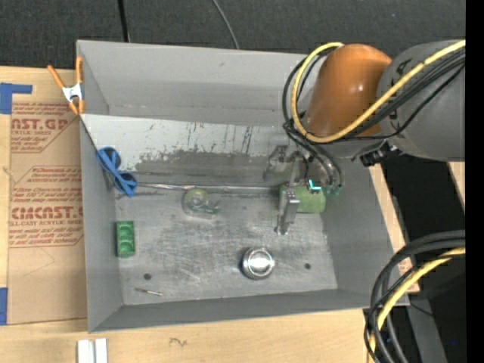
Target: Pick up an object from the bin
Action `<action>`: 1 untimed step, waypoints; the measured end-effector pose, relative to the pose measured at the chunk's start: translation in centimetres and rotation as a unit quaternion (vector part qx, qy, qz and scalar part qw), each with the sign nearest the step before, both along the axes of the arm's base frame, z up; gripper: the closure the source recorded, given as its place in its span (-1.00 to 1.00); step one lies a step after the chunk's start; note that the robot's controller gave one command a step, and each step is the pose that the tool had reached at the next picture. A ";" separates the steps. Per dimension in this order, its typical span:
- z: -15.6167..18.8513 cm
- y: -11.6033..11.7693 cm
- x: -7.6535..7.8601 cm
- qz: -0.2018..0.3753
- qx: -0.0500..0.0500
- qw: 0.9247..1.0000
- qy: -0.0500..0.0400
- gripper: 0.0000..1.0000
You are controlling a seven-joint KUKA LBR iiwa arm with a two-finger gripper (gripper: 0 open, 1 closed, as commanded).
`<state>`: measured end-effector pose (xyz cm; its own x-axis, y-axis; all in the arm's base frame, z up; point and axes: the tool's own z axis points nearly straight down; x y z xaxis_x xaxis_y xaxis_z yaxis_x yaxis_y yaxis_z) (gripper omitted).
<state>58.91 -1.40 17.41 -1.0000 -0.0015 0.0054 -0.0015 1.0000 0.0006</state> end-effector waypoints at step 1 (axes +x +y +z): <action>-10.5 -8.3 -5.3 -0.007 0.001 1.000 -0.005 -1.00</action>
Offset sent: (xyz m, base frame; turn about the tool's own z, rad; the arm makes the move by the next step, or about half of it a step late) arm -0.0536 -0.0835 -0.1041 0.0117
